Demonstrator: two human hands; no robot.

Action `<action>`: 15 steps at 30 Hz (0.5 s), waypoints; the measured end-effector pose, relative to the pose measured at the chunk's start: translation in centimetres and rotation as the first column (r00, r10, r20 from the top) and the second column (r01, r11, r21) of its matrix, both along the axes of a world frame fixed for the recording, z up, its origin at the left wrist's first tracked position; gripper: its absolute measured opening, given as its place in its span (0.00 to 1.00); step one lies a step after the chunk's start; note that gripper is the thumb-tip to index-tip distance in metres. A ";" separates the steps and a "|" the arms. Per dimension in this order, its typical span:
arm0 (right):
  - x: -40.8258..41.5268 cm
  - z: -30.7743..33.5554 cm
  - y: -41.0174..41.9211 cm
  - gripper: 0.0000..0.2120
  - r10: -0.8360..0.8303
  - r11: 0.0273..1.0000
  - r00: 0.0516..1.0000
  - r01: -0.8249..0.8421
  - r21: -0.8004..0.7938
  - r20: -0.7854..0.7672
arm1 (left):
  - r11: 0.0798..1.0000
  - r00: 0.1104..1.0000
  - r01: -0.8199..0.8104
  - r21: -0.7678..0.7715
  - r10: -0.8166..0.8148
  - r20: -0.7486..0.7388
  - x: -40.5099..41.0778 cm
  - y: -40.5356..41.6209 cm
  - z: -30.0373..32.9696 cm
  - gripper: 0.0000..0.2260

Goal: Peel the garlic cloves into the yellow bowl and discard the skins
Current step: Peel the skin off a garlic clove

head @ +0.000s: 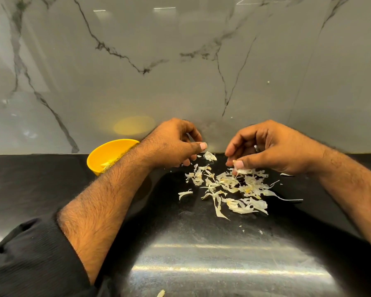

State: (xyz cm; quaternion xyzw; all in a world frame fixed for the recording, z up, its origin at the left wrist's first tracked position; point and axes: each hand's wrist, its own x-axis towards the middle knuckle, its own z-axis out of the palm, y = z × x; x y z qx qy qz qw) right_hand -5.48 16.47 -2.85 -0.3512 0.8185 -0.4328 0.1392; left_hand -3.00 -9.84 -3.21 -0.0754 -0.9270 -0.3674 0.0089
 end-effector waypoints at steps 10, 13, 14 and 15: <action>0.1 -0.2 -0.2 0.10 -0.066 0.998 0.998 0.066 -0.003 0.019 | 1.000 1.000 0.017 0.009 -0.018 0.012 -0.1 0.0 -0.3 0.11; 0.3 0.0 -0.3 0.11 -0.043 0.999 0.997 0.043 0.005 0.061 | 1.000 1.000 0.020 0.011 -0.020 0.012 0.0 0.0 -0.3 0.11; 0.3 0.0 -0.3 0.12 -0.045 0.999 0.997 0.045 0.006 0.067 | 1.000 1.000 0.021 0.009 -0.022 0.012 0.0 0.0 -0.3 0.11; 0.4 0.0 -0.3 0.13 -0.053 0.999 0.996 0.053 0.009 0.065 | 1.000 1.000 0.023 0.007 -0.023 0.013 0.0 0.0 -0.3 0.11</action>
